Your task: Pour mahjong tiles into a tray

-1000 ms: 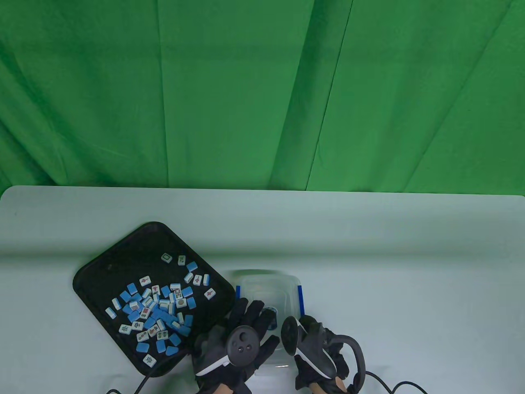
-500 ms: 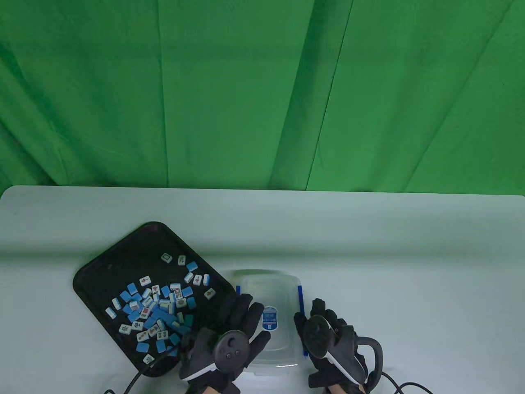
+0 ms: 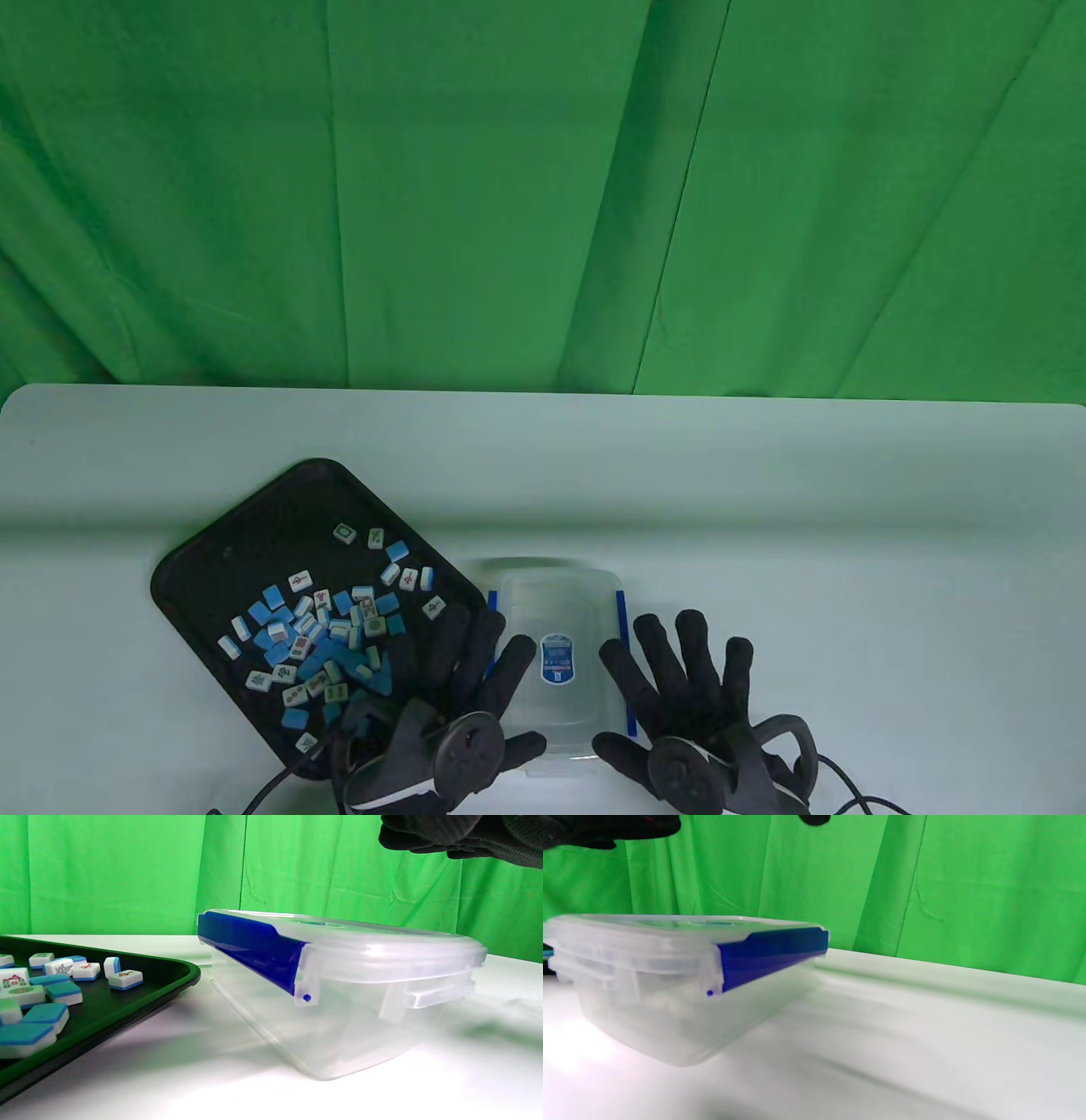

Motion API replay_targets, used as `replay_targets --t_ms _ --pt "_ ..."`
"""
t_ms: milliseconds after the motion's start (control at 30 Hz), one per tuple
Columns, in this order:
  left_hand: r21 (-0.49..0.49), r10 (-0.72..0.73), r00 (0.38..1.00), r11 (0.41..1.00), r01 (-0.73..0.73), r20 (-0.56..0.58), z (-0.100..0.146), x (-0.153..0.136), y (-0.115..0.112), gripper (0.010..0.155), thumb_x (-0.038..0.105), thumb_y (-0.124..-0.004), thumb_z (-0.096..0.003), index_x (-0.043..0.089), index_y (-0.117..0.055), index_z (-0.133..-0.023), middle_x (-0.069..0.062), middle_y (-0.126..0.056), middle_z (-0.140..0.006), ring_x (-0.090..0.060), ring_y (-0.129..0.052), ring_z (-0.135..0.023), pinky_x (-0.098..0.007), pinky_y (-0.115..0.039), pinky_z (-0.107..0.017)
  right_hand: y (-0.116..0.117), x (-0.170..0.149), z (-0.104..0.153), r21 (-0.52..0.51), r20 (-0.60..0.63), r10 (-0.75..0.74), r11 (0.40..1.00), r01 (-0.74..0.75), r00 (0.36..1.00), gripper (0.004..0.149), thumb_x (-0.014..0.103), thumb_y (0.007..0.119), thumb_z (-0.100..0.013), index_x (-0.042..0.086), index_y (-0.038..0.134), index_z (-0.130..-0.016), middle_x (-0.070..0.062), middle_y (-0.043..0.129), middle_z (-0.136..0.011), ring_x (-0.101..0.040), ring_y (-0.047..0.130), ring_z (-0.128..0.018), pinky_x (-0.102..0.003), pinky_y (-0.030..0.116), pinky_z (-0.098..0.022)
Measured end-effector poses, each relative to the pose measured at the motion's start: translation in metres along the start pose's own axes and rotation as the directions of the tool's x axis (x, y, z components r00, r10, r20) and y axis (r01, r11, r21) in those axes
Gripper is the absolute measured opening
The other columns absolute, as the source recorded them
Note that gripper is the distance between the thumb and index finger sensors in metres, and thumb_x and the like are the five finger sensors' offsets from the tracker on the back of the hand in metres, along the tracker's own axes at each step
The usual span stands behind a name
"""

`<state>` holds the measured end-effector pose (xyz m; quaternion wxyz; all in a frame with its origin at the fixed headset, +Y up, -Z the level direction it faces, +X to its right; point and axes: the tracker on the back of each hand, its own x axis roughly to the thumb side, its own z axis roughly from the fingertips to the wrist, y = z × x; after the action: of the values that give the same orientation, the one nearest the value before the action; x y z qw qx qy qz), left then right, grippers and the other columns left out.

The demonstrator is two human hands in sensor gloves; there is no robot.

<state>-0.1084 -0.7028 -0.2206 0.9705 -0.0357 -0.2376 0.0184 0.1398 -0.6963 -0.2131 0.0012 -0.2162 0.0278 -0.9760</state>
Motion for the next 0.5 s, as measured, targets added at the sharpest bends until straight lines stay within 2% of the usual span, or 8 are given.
replay_targets --t_ms 133,500 --pt "-0.009 0.062 0.998 0.998 -0.062 0.002 -0.002 -0.001 -0.003 0.085 0.074 -0.049 -0.0550 0.033 -0.007 -0.118 -0.010 -0.002 -0.124 -0.040 0.004 -0.109 -0.080 -0.018 -0.064 0.001 -0.002 0.000 -0.009 -0.009 -0.014 1.000 0.013 1.000 0.081 0.074 0.038 -0.057 0.032 0.016 -0.123 -0.013 0.019 -0.132 -0.051 0.015 -0.116 -0.079 0.019 -0.072" --pt "-0.038 0.056 0.998 0.998 -0.056 -0.007 -0.007 0.001 -0.012 0.084 0.072 -0.047 -0.0555 0.032 -0.011 -0.119 -0.011 -0.007 -0.125 -0.041 0.001 -0.110 -0.079 -0.020 -0.065 0.009 0.006 -0.002 0.020 0.001 0.007 1.000 -0.007 1.000 0.078 0.072 0.040 -0.058 0.033 0.020 -0.122 -0.012 0.024 -0.132 -0.050 0.020 -0.116 -0.079 0.021 -0.074"
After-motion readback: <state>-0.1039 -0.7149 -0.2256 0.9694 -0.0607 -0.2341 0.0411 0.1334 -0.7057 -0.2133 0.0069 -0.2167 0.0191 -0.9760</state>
